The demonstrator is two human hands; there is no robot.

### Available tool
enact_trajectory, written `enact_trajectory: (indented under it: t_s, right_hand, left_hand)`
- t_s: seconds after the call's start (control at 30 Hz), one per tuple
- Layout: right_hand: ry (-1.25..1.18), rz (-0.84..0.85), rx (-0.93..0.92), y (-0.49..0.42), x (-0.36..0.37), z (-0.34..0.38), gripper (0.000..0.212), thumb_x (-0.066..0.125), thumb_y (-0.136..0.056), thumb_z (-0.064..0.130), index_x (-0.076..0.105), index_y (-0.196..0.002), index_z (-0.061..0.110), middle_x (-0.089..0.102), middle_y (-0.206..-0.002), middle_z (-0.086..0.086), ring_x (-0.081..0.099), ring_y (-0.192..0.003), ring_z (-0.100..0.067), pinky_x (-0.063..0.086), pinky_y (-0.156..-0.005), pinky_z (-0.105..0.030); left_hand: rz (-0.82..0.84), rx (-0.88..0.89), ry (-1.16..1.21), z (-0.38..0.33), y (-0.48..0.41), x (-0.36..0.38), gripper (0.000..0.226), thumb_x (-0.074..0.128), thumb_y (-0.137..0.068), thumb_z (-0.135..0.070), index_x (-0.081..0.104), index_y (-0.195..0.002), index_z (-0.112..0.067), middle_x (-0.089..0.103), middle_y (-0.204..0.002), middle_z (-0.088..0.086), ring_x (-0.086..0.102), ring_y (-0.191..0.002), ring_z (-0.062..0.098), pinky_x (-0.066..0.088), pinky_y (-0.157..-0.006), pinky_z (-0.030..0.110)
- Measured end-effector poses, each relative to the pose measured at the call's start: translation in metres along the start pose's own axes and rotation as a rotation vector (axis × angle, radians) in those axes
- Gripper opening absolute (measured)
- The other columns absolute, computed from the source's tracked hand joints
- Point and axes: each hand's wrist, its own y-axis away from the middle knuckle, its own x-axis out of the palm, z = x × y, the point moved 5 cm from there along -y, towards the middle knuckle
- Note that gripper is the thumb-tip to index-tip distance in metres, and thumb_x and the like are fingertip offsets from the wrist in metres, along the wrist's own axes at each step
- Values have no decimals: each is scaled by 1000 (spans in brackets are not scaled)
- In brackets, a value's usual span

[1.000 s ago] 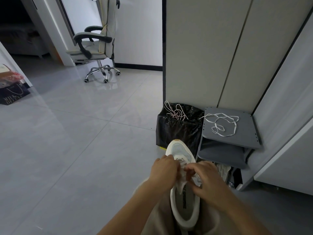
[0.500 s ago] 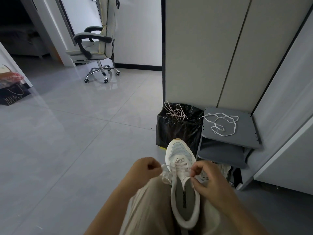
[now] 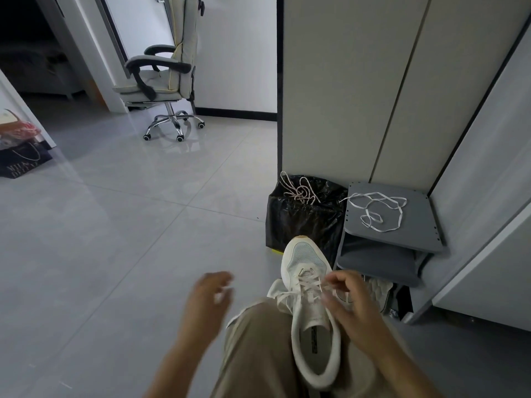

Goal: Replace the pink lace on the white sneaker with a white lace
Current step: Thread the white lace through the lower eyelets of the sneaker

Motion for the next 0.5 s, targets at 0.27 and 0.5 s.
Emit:
enact_trajectory:
  t_s: [0.27,0.5]
  right_hand:
    - [59,-92,154,-8,0,-20,22,62,-86,10,53,-90,30,59,-91,11,53,-88,8,41,-73,-8]
    - [27,-140,152,-8,5,-23,15,58,-87,9,58,-96,22,63,-96,7,55,-92,4,39,-74,-4]
  left_hand:
    - [212,334,-191,-95,-8,71,18,51,-93,-27,65,-101,-20,57,-106,-6,47,-102,12,28,-87,20]
    - [315,351,-117,-75,-2,60,17,54,-91,-32,60,-103,-21,55,-96,-10,46,-93,9,33,-83,20]
